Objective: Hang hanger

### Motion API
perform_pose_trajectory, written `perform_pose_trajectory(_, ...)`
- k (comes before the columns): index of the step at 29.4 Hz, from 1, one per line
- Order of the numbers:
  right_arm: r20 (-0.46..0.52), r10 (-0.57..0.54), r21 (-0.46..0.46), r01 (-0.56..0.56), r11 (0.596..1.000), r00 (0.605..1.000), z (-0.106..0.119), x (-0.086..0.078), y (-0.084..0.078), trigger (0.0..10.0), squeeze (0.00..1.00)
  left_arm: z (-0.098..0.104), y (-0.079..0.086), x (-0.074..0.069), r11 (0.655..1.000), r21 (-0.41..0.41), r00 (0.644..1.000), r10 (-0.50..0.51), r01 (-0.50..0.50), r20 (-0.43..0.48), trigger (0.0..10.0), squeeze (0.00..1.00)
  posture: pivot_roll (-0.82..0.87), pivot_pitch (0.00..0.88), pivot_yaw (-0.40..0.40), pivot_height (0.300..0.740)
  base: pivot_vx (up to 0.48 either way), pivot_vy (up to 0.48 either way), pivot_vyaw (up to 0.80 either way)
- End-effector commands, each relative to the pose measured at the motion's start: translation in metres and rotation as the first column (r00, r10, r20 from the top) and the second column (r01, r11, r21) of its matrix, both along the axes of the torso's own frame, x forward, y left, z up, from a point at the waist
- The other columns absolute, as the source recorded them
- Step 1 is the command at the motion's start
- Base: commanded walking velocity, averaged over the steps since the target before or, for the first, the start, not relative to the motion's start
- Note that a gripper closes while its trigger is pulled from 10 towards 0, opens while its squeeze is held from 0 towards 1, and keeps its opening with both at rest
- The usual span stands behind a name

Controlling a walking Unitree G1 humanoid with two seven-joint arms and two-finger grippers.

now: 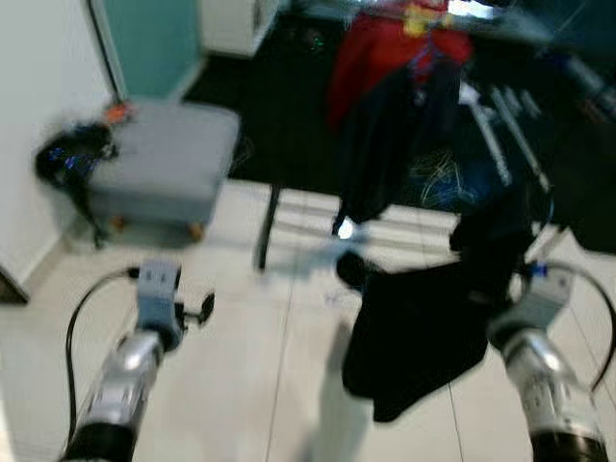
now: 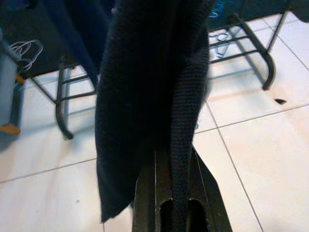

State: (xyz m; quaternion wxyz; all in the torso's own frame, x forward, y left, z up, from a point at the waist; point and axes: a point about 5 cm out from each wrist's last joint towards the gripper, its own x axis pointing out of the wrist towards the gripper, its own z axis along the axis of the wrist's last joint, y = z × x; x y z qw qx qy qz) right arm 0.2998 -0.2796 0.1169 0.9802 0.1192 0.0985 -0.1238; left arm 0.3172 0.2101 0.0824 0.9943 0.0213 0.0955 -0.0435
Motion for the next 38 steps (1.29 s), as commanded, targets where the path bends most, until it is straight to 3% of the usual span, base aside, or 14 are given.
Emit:
perform_pose_trajectory(1,0.032,-0.009,-0.012,0.009,1.000,0.999,0.0102,-0.0027,-0.0101,10.0,0.00,-0.0039,-0.0046,-0.0013,1.000,-0.002,1.000,-0.013,0.013,-0.010,10.0,0.00,0.05,0.157,-0.078,0.740,0.446,0.000,-0.80)
perform_pose_trajectory(6,0.035,-0.005,-0.019,0.005,1.000,0.999,0.0134,-0.0040,-0.0146,10.0,0.00,-0.0031,-0.0058,-0.0002,1.000,0.000,1.000,-0.017,0.017,-0.008,10.0,0.00,0.05,0.158,-0.075,0.740,0.445,0.000,-0.80)
perform_pose_trajectory(38,0.053,0.054,-0.022,-0.053,0.998,0.997,0.0170,-0.0042,-0.0099,10.0,0.00,-0.0081,-0.0094,-0.0017,1.000,0.001,0.999,-0.026,0.026,-0.031,10.0,0.00,0.05,0.162,-0.074,0.740,0.469,0.000,0.00)
